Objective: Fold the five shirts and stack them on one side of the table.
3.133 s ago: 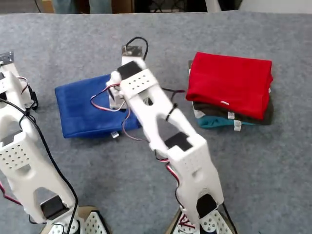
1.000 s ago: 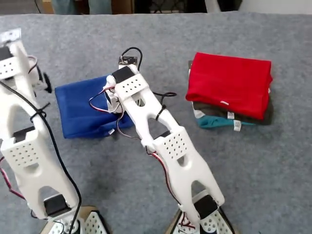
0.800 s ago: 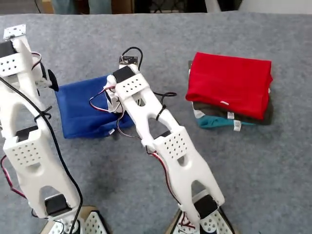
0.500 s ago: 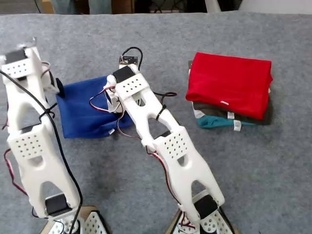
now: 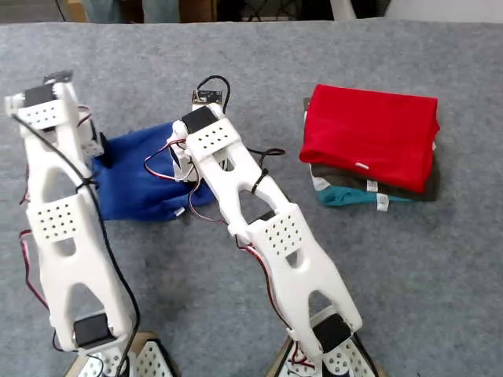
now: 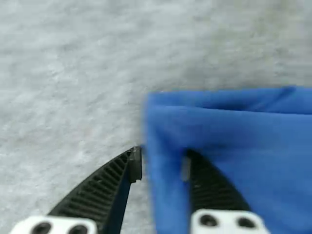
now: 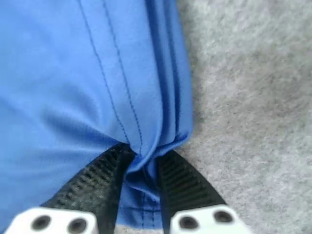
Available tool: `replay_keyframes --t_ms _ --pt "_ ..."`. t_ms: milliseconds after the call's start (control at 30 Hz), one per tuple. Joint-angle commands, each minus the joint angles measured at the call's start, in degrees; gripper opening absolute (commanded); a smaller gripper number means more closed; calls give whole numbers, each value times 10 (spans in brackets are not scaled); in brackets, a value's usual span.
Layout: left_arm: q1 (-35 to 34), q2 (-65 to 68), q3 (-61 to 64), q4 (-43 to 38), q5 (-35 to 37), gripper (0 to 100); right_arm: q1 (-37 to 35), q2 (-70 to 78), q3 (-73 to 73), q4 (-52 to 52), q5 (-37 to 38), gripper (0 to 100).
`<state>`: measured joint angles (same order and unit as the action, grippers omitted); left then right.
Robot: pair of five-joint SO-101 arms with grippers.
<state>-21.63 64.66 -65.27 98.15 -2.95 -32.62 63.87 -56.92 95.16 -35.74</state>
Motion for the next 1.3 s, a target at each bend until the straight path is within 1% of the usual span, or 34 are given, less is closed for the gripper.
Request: replay_keyframes --t_ms 0,167,333,467,600,700,867,967,1133,1267 --pt "12 33 -65 4 -10 29 18 29 -2 -5 4 14" --pt "14 47 -92 5 -6 27 18 29 -2 -4 4 14" --pt "15 17 -92 4 -6 27 27 24 -7 -4 4 14" --pt "14 -36 -92 6 -6 27 44 15 -30 16 4 14" --pt "22 -109 -91 24 -4 27 64 -5 -109 56 7 14" --pt "32 -162 -91 26 -4 27 76 -27 -159 59 37 14" --pt "53 -247 -91 26 -4 27 108 -93 -211 59 40 15" --pt "70 -284 -91 26 -4 28 131 -148 -219 60 41 15" --pt "116 -330 -91 25 0 28 164 -243 -219 60 73 15" --pt "156 -354 -92 -5 41 28 193 -309 -219 60 91 15"
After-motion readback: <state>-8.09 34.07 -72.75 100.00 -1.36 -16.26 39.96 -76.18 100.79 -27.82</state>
